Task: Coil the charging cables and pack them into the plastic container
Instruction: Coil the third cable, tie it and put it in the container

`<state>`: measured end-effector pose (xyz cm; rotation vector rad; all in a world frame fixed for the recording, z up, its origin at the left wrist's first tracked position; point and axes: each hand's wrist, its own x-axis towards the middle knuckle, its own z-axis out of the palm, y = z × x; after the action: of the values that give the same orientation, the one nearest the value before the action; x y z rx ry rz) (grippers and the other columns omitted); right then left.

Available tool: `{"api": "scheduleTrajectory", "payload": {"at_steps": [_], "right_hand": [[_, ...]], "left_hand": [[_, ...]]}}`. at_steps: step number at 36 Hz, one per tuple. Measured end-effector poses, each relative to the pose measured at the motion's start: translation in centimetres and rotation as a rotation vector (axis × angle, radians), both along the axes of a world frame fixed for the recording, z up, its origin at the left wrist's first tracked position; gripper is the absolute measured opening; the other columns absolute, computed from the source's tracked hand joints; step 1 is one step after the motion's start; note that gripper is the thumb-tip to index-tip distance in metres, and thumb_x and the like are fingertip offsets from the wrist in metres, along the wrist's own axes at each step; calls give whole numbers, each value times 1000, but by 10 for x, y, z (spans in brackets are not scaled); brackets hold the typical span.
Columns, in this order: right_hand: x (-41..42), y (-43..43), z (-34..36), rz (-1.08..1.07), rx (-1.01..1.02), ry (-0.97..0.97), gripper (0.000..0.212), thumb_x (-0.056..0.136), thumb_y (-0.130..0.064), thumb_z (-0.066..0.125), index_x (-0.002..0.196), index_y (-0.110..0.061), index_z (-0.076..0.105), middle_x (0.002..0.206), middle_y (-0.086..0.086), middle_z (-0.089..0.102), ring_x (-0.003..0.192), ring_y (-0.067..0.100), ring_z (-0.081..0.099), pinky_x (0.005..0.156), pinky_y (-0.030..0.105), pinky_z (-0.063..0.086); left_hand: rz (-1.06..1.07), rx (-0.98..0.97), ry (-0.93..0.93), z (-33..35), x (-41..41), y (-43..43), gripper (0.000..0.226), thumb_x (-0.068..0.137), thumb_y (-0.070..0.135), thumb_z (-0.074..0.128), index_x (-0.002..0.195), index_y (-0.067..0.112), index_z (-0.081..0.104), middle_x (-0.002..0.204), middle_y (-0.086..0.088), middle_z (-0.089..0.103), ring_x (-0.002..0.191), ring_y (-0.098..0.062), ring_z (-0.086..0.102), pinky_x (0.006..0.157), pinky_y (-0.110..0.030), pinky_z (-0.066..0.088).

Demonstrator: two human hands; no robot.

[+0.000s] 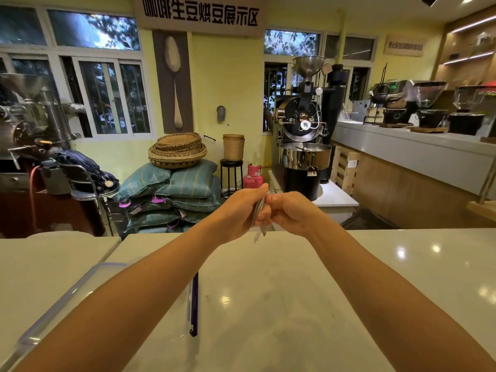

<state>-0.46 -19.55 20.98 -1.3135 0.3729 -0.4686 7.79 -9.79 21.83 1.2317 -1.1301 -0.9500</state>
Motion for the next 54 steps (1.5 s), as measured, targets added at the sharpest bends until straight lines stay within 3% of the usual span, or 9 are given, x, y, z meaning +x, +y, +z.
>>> {"api": "scheduleTrajectory", "payload": {"at_steps": [6, 14, 21, 26, 31, 35, 42, 47, 54], "right_hand": [[2, 6, -1, 47, -266, -51, 22, 89, 0, 47, 71, -4, 59, 74, 12, 59, 73, 21, 59, 69, 24, 55], [12, 15, -7, -85, -232, -125, 14, 91, -6, 45, 81, -12, 50, 75, 4, 58, 66, 11, 58, 56, 17, 52], [16, 27, -15, -51, -216, -94, 20, 92, -6, 37, 78, -13, 51, 79, 7, 51, 68, 14, 49, 59, 21, 45], [12, 38, -25, -18, -398, -30, 17, 85, 1, 55, 74, -12, 55, 65, 5, 52, 53, 11, 44, 50, 21, 37], [5, 48, -27, -5, -389, -18, 15, 86, 0, 52, 79, -11, 58, 67, 5, 60, 49, 7, 46, 46, 15, 38], [-3, 52, -25, 64, -347, 11, 19, 87, 3, 46, 100, -3, 58, 77, 9, 60, 57, 9, 49, 53, 17, 41], [-18, 52, -17, 228, 19, -37, 19, 87, 2, 48, 92, -9, 63, 73, 0, 68, 62, 9, 57, 53, 17, 48], [-25, 54, -12, 244, 22, -28, 21, 88, -3, 48, 78, -5, 66, 61, 0, 69, 54, 8, 62, 52, 17, 51], [-34, 52, 1, 316, -93, -23, 28, 84, 3, 41, 72, -7, 65, 65, 1, 69, 58, 8, 63, 56, 17, 52]], "left_hand": [[14, -33, 12, 10, 2, 8, 41, 99, 28, 22, 68, 13, 44, 37, 4, 43, 38, -8, 39, 53, -21, 37], [30, -93, 13, 21, 0, 11, 41, 98, 28, 23, 68, 13, 45, 37, 4, 45, 39, -8, 40, 56, -25, 32], [79, -113, 47, 21, -4, 11, 38, 98, 29, 25, 70, 13, 46, 38, 5, 47, 38, -8, 44, 48, -22, 39], [65, -161, 132, 26, -5, 10, 36, 98, 25, 25, 70, 12, 45, 39, 2, 51, 37, -10, 45, 45, -20, 43], [81, -164, 106, 24, -1, 14, 36, 98, 24, 25, 71, 12, 44, 42, 2, 54, 40, -8, 48, 44, -18, 42], [109, -164, 59, 22, 3, 19, 35, 98, 24, 27, 72, 14, 47, 48, 4, 61, 46, -6, 55, 47, -20, 47], [143, -193, -74, 19, 3, 24, 32, 98, 20, 26, 75, 16, 47, 55, 6, 67, 51, -5, 58, 58, -21, 48], [217, -205, -190, 18, 1, 27, 30, 98, 18, 28, 73, 16, 46, 53, 8, 65, 57, -5, 54, 66, -21, 44], [233, -186, -349, 16, 0, 34, 29, 97, 21, 31, 72, 16, 44, 55, 10, 62, 52, 3, 51, 52, -6, 41]]}}
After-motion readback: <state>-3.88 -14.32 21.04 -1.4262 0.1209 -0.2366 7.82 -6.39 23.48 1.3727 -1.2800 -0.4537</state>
